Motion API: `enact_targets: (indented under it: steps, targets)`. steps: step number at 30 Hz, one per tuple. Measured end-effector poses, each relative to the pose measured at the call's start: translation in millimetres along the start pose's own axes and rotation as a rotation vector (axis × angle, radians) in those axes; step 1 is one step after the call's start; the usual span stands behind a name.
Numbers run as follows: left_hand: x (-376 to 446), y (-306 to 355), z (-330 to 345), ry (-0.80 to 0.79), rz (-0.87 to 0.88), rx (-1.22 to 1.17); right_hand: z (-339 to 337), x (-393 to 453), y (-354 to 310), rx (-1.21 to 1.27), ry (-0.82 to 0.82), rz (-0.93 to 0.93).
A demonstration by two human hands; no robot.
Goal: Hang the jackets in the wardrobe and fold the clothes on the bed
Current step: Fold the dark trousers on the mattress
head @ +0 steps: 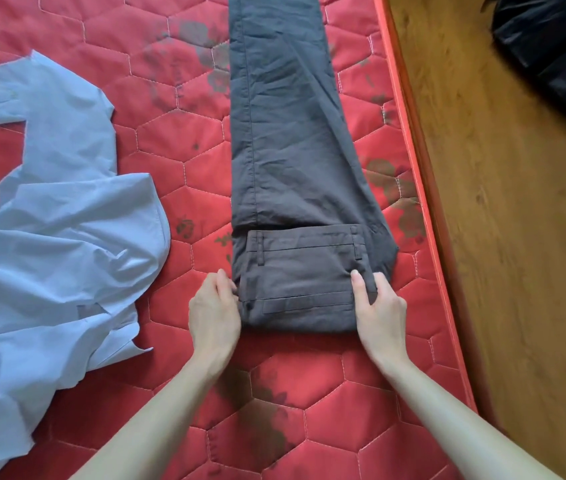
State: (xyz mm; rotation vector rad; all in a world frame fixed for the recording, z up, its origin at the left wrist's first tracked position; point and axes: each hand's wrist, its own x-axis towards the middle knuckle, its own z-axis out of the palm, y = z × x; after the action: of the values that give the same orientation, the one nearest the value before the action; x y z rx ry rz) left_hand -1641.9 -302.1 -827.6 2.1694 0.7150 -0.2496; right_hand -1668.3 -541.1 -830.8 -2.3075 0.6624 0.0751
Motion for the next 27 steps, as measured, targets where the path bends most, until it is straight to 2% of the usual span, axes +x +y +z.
enact_targets:
  steps: [1,2,4,5,7,8,10,11,15,20,24,27]
  targets:
    - [-4,3,-3,0.05,0.028,0.038,0,-2,-2,-0.001,0.023,0.022]
    - [-9,6,-6,0.096,0.14,0.098,1,-5,-3,-0.022,0.032,0.047]
    - [-22,7,-7,0.083,0.536,0.221,2,-10,-6,-0.106,0.061,0.081]
    - [-25,3,-4,0.002,0.752,0.295,1,-12,-6,-0.147,0.098,0.036]
    - [-23,-4,5,-0.177,1.049,0.467,-1,-13,-6,-0.266,0.169,-0.231]
    - [-21,-9,9,-0.235,1.107,0.55,-3,-11,-4,-0.339,0.161,-0.408]
    - [-15,-19,15,-0.318,1.08,0.651,-6,-4,0,-0.459,0.018,-0.703]
    - [-13,-22,14,-0.353,1.048,0.671,-8,0,4,-0.519,-0.073,-0.782]
    - [-11,-27,10,-0.417,1.03,0.712,-9,16,24,-0.683,-0.318,-0.803]
    - [0,-22,-5,-0.492,1.159,0.803,-10,22,28,-0.696,-0.373,-0.814]
    - [19,-22,-21,-0.538,1.288,0.956,-38,39,29,-0.713,-0.552,-0.977]
    - [35,-16,-28,-0.464,1.437,1.048,-62,64,28,-0.76,-0.708,-1.136]
